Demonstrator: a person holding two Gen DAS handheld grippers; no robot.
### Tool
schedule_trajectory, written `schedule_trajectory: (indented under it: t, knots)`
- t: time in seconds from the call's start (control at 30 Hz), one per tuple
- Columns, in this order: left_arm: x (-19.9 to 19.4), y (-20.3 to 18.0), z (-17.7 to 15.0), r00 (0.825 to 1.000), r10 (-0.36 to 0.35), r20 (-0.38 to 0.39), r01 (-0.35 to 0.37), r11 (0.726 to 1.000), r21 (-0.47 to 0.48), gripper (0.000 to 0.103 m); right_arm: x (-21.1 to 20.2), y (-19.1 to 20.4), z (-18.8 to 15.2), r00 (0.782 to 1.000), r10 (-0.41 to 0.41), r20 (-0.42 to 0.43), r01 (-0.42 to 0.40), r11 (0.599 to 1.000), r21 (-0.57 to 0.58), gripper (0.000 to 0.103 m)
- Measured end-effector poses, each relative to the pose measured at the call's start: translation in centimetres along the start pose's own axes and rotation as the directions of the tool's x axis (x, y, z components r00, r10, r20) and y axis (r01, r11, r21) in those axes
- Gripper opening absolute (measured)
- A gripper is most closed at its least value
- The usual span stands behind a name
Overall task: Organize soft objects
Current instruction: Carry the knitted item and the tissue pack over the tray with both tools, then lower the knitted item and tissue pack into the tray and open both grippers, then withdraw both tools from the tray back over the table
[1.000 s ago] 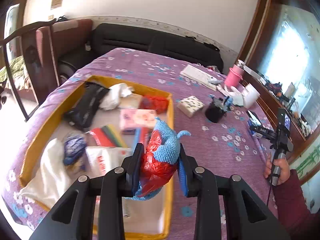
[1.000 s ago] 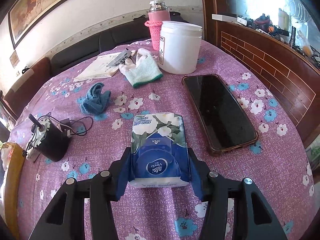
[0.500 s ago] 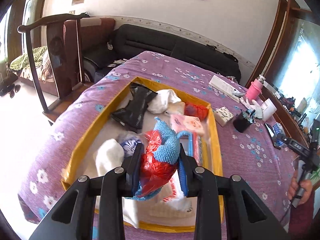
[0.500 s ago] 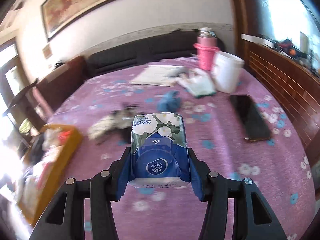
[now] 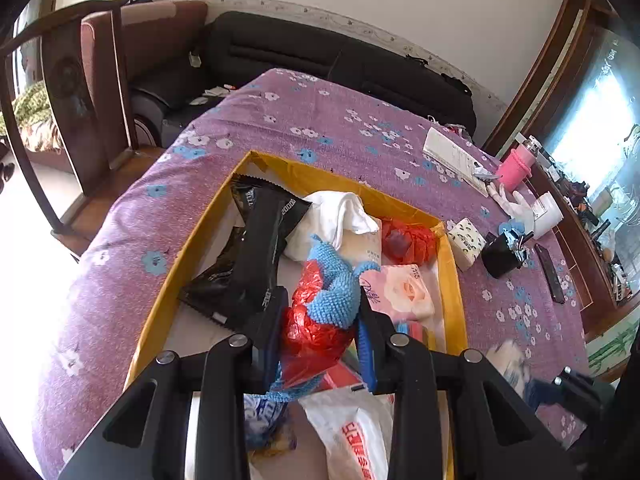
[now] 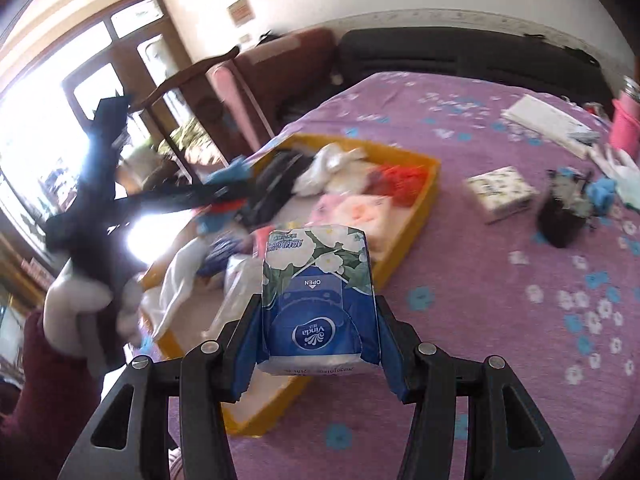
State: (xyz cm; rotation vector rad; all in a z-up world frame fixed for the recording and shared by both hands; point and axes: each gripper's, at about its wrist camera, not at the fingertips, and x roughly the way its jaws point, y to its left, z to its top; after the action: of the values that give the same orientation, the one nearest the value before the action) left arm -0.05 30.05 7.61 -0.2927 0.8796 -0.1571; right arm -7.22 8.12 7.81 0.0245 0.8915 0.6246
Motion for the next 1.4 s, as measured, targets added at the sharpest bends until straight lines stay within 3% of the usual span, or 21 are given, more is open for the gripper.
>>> schedule_trajectory:
  t: [0.17, 0.3, 0.43, 0.47, 0.53, 0.7, 0.77, 0.87, 0.97, 1.03, 1.2, 1.4]
  knots:
    - [3.1, 0.7, 1.2, 0.998, -0.034, -0.057, 0.032, 0.999, -0.034, 0.031, 2.3, 3.3, -0.4, 0.999, 0.014, -0.041, -0.017, 0.998, -0.06, 0.057]
    - [4.1, 0.6, 1.4, 0.998, -0.031, -0.058, 0.029, 0.999, -0.035, 0.033, 3.9, 4.7, -0.9, 0.997, 0.001, -0.071, -0.008, 0.995, -0.097, 0.057]
    - [3.6, 0.2, 1.4, 0.999, -0.019, -0.026, 0.019, 1.0, -0.013, 0.056, 4.2, 5.6, -1.4, 0.998, -0.03, -0.063, 0.021, 0.991, -0.129, 0.06]
    - [3.3, 0.0, 1.3, 1.0, -0.009, -0.015, 0.009, 1.0, -0.001, 0.059, 4.2, 5.7, -1.5, 0.998, -0.038, -0.053, 0.031, 0.99, -0.138, 0.062]
    - [2.5, -0.6, 1.3, 1.0, 0.006, 0.009, -0.006, 1.0, 0.024, 0.062, 4.2, 6.0, -1.6, 0.997, -0.063, -0.04, 0.055, 0.984, -0.171, 0.077]
    - [-0.6, -2.6, 1.0, 0.991, 0.075, 0.109, -0.086, 0.992, 0.093, 0.072, 2.8, 7.0, -2.2, 0.995, -0.095, 0.016, 0.096, 0.965, -0.245, 0.081]
    - [-2.1, -3.6, 0.5, 0.976, 0.139, 0.171, -0.16, 0.98, 0.121, 0.079, 2.1, 6.8, -2.2, 0.995, -0.098, 0.034, 0.104, 0.963, -0.25, 0.083]
    - [-4.4, -5.1, -0.5, 0.931, 0.233, 0.28, -0.28, 0.949, 0.143, 0.087, 0.7, 6.2, -2.7, 0.994, -0.096, 0.058, 0.107, 0.967, -0.232, 0.085]
    - [-6.3, -6.0, -1.3, 0.89, 0.293, 0.35, -0.353, 0.928, 0.121, 0.09, -0.5, 5.0, -3.0, 0.993, -0.096, 0.073, 0.109, 0.974, -0.197, 0.085]
    - [-7.0, -6.6, -1.7, 0.873, 0.321, 0.367, -0.383, 0.917, 0.108, 0.092, -1.3, 4.1, -3.2, 0.992, -0.099, 0.077, 0.111, 0.979, -0.169, 0.085]
    - [-7.8, -8.1, -2.7, 0.843, 0.379, 0.382, -0.444, 0.89, 0.097, 0.093, -3.0, 1.7, -3.7, 0.989, -0.109, 0.096, 0.118, 0.988, -0.103, 0.086]
    - [-8.2, -9.9, -3.8, 0.831, 0.399, 0.388, -0.475, 0.872, 0.12, 0.094, -4.6, -0.5, -4.4, 0.987, -0.112, 0.114, 0.117, 0.992, -0.039, 0.087]
